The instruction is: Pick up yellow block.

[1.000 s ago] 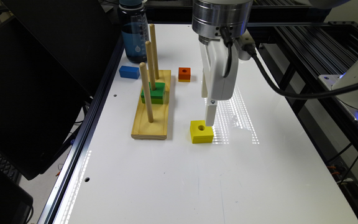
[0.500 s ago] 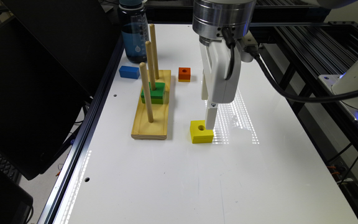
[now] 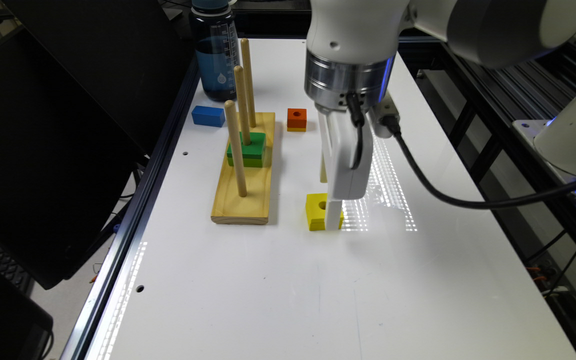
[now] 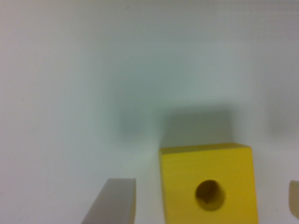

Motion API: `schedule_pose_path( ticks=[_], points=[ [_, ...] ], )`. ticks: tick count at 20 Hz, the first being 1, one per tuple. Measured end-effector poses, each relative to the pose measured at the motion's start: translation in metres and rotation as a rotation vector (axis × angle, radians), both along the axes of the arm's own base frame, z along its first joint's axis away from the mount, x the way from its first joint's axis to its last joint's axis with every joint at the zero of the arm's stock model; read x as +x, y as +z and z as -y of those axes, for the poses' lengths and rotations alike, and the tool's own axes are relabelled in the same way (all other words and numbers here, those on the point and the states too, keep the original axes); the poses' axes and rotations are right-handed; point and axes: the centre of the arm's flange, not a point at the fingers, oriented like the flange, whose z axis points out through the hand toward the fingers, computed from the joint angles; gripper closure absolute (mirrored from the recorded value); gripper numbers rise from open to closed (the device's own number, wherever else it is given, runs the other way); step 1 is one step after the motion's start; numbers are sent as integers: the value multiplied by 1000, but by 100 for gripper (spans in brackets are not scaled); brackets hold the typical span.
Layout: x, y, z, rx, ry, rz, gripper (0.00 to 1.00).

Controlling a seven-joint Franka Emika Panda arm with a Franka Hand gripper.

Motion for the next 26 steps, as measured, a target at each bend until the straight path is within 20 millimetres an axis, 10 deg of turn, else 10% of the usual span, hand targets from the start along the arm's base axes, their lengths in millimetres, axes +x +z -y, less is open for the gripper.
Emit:
schedule_pose_path(
  ticks=[26],
  points=[
    [1,-26,-7,-22,-10,2,0]
  ],
)
